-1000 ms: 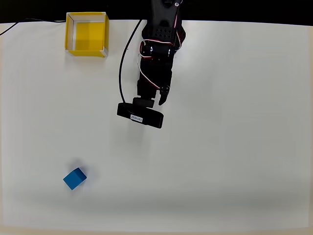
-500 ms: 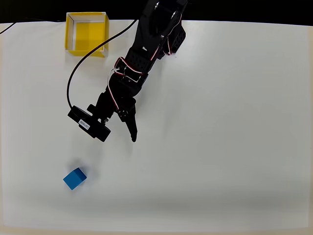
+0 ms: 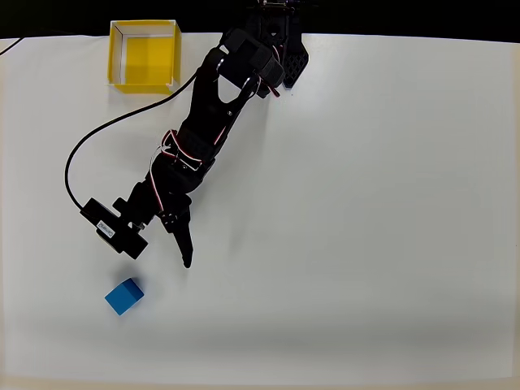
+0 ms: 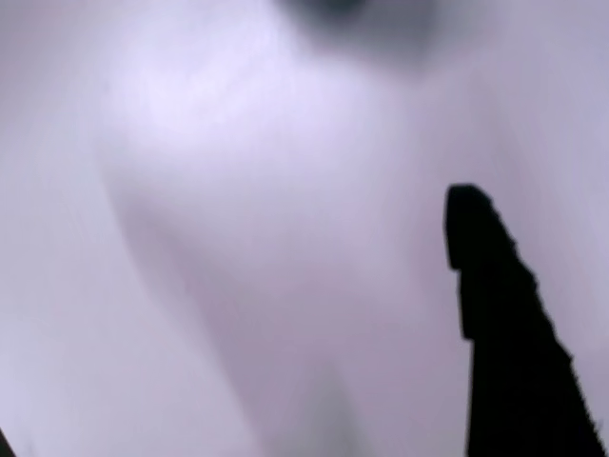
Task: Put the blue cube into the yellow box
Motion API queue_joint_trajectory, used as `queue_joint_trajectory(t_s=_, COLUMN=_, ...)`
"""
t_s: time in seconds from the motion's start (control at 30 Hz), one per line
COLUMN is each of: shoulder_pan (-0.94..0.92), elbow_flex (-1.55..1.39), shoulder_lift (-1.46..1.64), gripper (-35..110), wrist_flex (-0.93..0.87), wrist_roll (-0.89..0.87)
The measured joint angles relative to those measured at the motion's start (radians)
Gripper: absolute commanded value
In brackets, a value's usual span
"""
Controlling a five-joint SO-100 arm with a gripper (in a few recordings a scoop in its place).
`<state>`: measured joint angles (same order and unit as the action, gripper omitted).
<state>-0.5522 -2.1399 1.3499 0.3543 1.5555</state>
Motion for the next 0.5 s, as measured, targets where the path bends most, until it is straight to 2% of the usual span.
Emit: queue_joint_trajectory(t_s=0.5, shoulder_pan=0.011, elbow_flex=0.423, shoulder_lift=-0.416, gripper=59, wrist_flex=0.072, wrist_roll=0.078)
